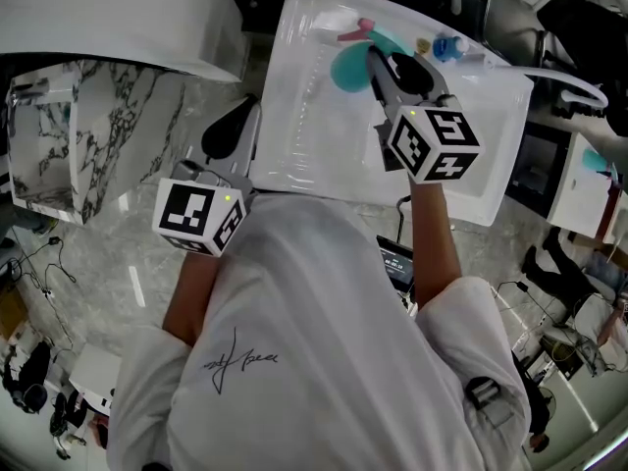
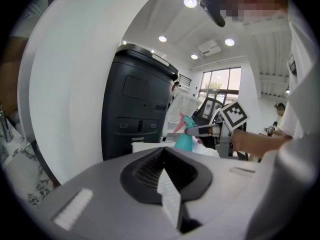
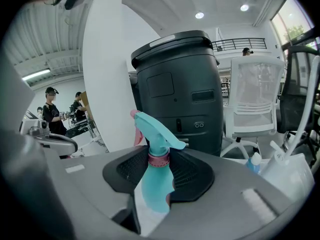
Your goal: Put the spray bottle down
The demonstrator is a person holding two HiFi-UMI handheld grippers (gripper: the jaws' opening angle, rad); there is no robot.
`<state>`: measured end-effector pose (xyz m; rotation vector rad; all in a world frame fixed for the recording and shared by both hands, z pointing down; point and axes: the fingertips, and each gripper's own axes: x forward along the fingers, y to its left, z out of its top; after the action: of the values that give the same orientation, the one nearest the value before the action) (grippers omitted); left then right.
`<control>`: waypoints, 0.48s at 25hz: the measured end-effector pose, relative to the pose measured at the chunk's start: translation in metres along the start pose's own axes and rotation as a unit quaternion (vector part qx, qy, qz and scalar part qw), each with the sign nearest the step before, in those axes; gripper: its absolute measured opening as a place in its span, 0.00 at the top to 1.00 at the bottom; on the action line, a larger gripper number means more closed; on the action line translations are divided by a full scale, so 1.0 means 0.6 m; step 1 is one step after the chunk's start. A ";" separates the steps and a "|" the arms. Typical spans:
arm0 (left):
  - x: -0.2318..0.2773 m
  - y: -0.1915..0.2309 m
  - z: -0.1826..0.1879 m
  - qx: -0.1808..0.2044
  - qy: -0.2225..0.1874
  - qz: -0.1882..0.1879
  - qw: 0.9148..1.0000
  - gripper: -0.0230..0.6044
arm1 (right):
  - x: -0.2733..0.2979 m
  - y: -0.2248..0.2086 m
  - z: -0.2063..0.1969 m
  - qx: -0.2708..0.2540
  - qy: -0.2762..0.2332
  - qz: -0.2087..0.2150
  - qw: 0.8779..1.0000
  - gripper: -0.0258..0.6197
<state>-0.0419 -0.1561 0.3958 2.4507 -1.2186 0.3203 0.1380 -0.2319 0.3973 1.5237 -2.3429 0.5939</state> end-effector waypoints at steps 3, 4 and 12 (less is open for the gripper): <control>-0.003 0.009 0.000 -0.002 0.000 0.002 1.000 0.89 | 0.010 0.001 -0.001 -0.002 0.002 -0.003 1.000 0.77; -0.003 0.010 0.000 -0.003 0.000 0.003 1.000 0.89 | 0.012 0.000 -0.002 -0.001 0.002 -0.004 1.000 0.77; -0.003 0.018 -0.003 -0.002 0.003 0.002 1.000 0.89 | 0.032 -0.008 -0.001 0.000 0.000 -0.011 1.000 0.77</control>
<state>-0.0517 -0.1599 0.3991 2.4431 -1.2208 0.3253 0.1343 -0.2487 0.4076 1.5482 -2.3222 0.5877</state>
